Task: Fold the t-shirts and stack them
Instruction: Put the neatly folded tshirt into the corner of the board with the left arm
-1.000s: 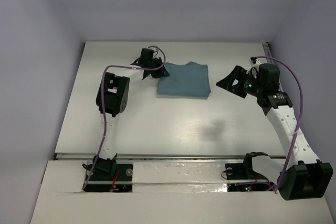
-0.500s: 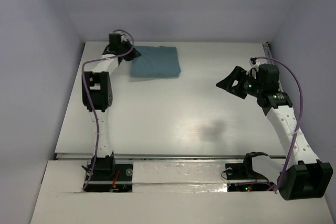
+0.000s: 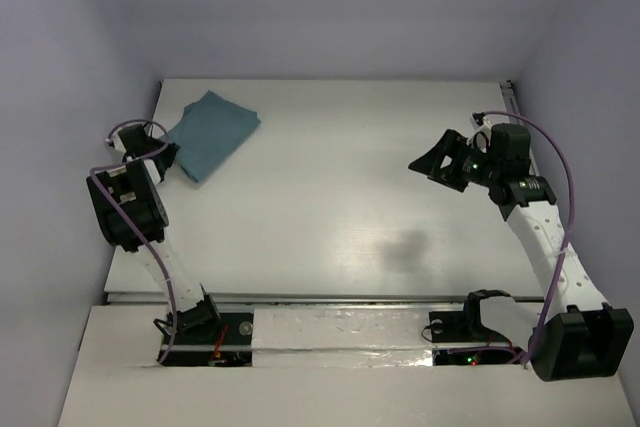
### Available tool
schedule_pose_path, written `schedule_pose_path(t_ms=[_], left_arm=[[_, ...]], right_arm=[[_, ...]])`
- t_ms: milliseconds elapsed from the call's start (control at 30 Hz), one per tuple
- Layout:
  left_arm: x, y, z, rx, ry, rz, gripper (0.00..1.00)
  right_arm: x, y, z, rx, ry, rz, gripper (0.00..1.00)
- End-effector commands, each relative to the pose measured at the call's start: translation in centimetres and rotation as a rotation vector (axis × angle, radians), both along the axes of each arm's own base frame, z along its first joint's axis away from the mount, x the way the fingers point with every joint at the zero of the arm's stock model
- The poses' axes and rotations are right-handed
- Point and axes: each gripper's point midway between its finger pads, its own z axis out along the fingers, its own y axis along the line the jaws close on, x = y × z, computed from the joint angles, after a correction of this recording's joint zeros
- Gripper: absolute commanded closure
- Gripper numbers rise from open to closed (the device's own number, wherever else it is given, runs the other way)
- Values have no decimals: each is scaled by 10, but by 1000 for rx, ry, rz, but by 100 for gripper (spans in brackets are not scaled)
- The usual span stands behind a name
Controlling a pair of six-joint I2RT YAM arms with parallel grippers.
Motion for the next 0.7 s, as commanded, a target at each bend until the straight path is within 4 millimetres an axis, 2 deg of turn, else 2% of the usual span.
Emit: schedule_pose_path(t_ms=[0, 33, 67, 100, 167, 200, 233, 267, 300, 333, 367, 400, 433, 467, 500, 567, 600, 633, 667], left_arm=[[-13, 40, 56, 31, -218, 239, 100], [-18, 45, 66, 20, -257, 276, 100], [-20, 45, 65, -11, -266, 307, 100], [-23, 55, 65, -3, -269, 352, 100], [-17, 60, 69, -15, -293, 371, 100], [-5, 65, 83, -40, -345, 386, 100], [2, 68, 72, -58, -334, 395, 100], [12, 67, 76, -69, -351, 391, 100], [26, 74, 95, -65, -397, 395, 100], [34, 77, 86, -62, -386, 416, 100], [41, 82, 88, -62, -393, 427, 100], [52, 88, 105, -56, -434, 427, 100], [58, 90, 95, -76, -425, 435, 100], [62, 91, 97, -86, -437, 437, 100], [69, 87, 104, -93, -470, 425, 100], [77, 73, 97, -137, -485, 406, 100], [82, 60, 99, -152, -512, 381, 96], [84, 59, 92, -161, -507, 378, 92], [87, 50, 90, -173, -505, 365, 74]], right_arm=[[-13, 6, -2, 13, 12, 48, 19], [-18, 6, -4, 12, 25, 52, 19], [-20, 6, -6, 12, 34, 54, 19], [-23, 6, -8, 10, 37, 62, 19], [-30, 8, -14, 3, 60, 78, 19], [-32, 8, -16, 1, 68, 81, 19], [-32, 8, -17, -2, 70, 83, 19], [-34, 10, -22, -6, 79, 93, 19], [-34, 11, -24, -5, 87, 96, 19], [-33, 11, -25, -4, 89, 99, 19], [-32, 11, -26, -5, 92, 103, 19], [-32, 15, -25, 0, 95, 120, 19], [-31, 15, -25, 0, 93, 124, 19], [-30, 16, -24, 1, 91, 127, 19], [-30, 17, -26, 4, 99, 132, 19], [-27, 18, -26, 10, 94, 136, 19], [-27, 19, -28, 14, 96, 140, 19], [-25, 19, -29, 19, 97, 142, 19], [-25, 20, -29, 22, 97, 146, 19]])
